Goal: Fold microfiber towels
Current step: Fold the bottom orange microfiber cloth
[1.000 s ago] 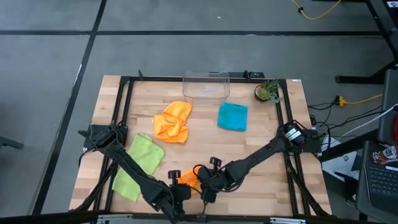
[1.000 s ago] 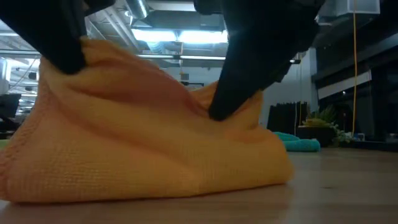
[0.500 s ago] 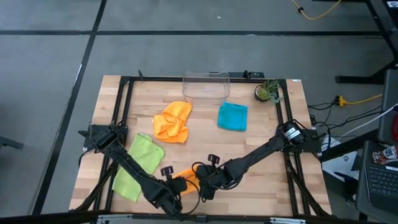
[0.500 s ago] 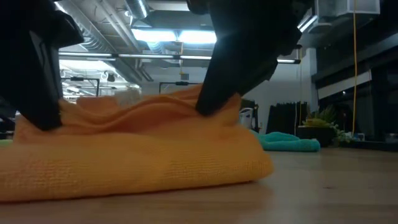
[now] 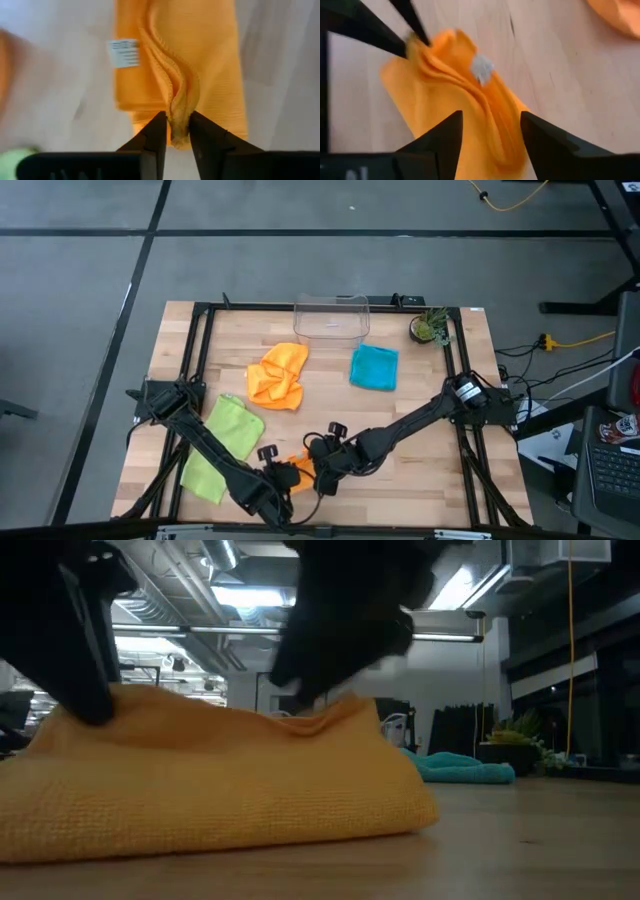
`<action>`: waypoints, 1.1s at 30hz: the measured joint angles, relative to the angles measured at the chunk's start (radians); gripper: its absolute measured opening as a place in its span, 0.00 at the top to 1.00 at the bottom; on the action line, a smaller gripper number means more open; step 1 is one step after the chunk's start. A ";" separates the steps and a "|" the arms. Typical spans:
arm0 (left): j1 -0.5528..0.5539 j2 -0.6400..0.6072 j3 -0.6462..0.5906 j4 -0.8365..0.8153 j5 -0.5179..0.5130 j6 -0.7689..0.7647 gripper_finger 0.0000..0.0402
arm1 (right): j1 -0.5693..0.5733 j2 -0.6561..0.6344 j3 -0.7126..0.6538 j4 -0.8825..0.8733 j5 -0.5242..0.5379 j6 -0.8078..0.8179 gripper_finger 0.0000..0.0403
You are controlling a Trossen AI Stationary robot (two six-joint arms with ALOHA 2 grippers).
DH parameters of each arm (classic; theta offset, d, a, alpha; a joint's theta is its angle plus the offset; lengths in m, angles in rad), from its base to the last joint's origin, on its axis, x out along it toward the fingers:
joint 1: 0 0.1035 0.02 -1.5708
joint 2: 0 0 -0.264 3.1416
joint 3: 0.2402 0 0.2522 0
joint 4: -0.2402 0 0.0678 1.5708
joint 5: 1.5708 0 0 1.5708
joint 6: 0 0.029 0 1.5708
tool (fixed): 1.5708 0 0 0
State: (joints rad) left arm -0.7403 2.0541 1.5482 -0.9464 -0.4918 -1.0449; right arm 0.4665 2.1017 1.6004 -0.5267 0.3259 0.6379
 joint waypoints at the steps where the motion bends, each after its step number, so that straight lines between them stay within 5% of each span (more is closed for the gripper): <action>1: 0.000 0.000 0.011 -0.027 -0.009 -0.001 0.79 | -0.001 0.000 0.011 -0.003 -0.001 -0.014 0.50; 19: -0.007 -0.002 0.299 -0.420 0.030 -0.128 0.75 | 0.051 -0.008 0.161 -0.203 -0.065 -0.015 0.49; 33: -0.020 -0.002 0.514 -0.627 -0.109 -0.237 0.75 | 0.086 0.074 0.032 0.203 -0.039 -0.172 0.49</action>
State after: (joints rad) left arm -0.7604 2.0521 2.0620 -1.5739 -0.6012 -1.2823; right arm 0.5528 2.1755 1.6320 -0.3233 0.2867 0.4657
